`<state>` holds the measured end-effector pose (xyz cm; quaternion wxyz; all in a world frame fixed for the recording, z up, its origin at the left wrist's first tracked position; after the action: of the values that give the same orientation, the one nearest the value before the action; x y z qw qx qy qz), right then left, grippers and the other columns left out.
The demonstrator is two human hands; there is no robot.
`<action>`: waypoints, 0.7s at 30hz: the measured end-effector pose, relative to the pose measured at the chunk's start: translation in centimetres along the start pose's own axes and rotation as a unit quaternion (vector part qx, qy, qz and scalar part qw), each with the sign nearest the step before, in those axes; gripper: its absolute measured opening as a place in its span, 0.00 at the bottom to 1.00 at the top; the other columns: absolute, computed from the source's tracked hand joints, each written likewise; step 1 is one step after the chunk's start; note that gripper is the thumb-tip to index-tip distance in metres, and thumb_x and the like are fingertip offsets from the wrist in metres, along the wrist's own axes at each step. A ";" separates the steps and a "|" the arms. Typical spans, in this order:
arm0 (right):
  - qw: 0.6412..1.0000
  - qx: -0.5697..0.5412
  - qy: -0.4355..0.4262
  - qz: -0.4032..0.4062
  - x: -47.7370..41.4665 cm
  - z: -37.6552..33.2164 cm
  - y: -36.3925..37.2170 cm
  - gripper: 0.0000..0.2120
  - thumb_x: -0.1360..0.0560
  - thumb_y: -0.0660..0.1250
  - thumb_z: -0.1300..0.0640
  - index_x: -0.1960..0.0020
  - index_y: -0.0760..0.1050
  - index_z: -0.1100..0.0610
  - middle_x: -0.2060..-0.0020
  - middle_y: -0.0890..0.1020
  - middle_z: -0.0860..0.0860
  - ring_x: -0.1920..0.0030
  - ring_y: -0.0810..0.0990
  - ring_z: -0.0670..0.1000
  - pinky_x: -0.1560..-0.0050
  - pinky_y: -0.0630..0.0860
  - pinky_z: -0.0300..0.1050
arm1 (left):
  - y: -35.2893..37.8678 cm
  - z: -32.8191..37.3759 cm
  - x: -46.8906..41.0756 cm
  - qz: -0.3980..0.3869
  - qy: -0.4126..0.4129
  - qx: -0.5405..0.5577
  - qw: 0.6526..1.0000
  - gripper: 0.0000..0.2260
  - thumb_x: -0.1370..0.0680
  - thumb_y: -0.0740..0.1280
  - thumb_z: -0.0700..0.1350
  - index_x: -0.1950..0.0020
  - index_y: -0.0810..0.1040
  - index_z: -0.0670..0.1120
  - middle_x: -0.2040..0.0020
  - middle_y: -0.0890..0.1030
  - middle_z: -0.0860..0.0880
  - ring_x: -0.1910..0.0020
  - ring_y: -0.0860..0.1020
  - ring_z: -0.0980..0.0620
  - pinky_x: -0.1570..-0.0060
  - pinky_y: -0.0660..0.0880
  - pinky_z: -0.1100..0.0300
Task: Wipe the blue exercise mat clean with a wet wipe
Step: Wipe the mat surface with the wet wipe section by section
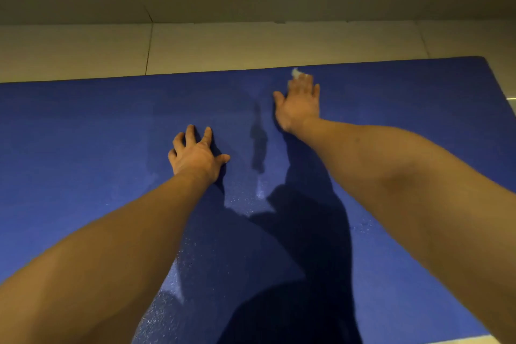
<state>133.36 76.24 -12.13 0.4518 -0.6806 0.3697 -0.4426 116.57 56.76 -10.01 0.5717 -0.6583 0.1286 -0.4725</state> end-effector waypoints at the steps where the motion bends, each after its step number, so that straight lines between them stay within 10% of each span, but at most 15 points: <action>1: 0.999 -0.003 -0.034 0.003 1.0 -1.4 0.7 0.34 0.15 0.48 0.40 0.18 0.53 0.62 0.17 0.47 0.53 0.18 0.42 0.57 0.19 0.40 0.59 | -0.1 0.1 0.0 -0.001 0.001 -0.002 1.000 0.37 0.22 0.63 0.66 0.18 0.49 0.57 0.18 0.44 0.49 0.21 0.45 0.41 0.24 0.52 0.41; 7: 0.988 0.052 -0.143 -0.024 3.7 -0.7 1.2 0.35 0.15 0.45 0.38 0.16 0.43 0.56 0.17 0.42 0.49 0.18 0.38 0.52 0.20 0.36 0.58 | 0.2 0.3 0.8 0.037 0.013 -0.006 0.999 0.35 0.20 0.63 0.63 0.18 0.54 0.53 0.18 0.49 0.46 0.21 0.49 0.40 0.24 0.52 0.42; 14: 0.996 0.057 0.061 -0.024 4.1 3.6 0.4 0.38 0.17 0.40 0.35 0.17 0.40 0.59 0.18 0.41 0.59 0.19 0.37 0.63 0.21 0.37 0.62 | 1.0 0.7 2.8 0.063 0.039 -0.018 0.997 0.35 0.22 0.63 0.65 0.20 0.58 0.51 0.19 0.54 0.45 0.23 0.54 0.40 0.26 0.56 0.42; 21: 0.991 0.049 -0.123 -0.025 9.8 -3.3 4.3 0.37 0.16 0.48 0.37 0.16 0.44 0.57 0.17 0.42 0.55 0.18 0.36 0.59 0.20 0.39 0.60 | 1.8 1.1 3.8 0.065 0.048 -0.008 0.997 0.36 0.23 0.65 0.65 0.20 0.59 0.51 0.20 0.54 0.46 0.23 0.53 0.40 0.25 0.55 0.42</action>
<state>133.16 65.04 -12.89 0.5156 -0.7159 0.2717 -0.3844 120.03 54.20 -9.66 0.5890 -0.6297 0.2019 -0.4646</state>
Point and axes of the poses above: each hand's wrist, its own x-axis away from the middle knuckle, its own y-axis out of the palm, z = x × y, the point moved 2 cm from there along -x, towards the middle knuckle
